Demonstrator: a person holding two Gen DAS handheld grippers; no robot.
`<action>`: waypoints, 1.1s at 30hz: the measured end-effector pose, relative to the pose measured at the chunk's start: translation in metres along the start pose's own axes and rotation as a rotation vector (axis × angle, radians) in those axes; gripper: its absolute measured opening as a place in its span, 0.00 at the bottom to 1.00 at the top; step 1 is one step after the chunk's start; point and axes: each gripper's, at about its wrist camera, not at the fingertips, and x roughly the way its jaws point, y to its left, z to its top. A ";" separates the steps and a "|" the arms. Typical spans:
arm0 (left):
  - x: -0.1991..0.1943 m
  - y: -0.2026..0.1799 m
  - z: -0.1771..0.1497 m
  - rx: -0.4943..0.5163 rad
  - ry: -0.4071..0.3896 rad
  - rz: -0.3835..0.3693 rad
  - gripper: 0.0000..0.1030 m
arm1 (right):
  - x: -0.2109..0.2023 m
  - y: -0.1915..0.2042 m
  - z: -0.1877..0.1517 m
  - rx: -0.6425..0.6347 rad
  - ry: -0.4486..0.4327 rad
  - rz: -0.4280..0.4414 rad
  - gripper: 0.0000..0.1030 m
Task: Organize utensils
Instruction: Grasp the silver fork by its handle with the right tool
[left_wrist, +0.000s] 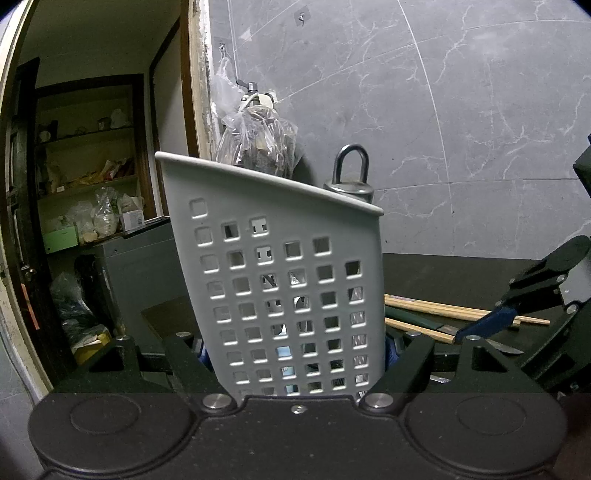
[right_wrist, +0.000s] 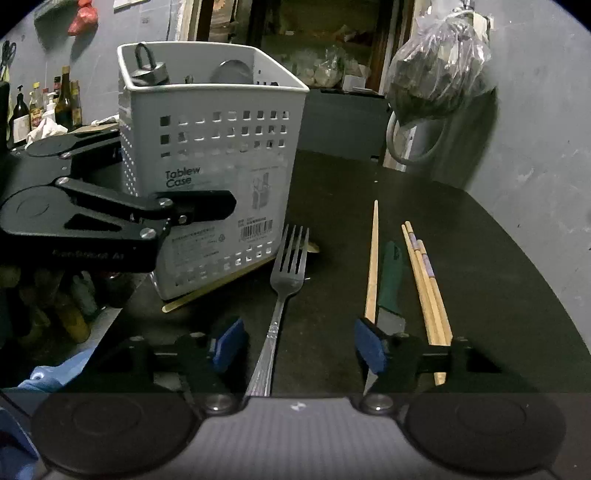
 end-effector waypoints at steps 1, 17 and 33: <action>0.000 0.000 0.000 0.000 0.000 0.000 0.77 | 0.001 -0.001 0.001 0.006 0.003 0.005 0.61; 0.001 0.001 -0.002 -0.004 -0.004 -0.005 0.77 | -0.004 -0.037 -0.005 0.313 0.028 0.080 0.06; 0.000 0.003 -0.004 -0.007 -0.006 -0.007 0.76 | -0.043 -0.028 -0.034 0.491 0.064 0.218 0.22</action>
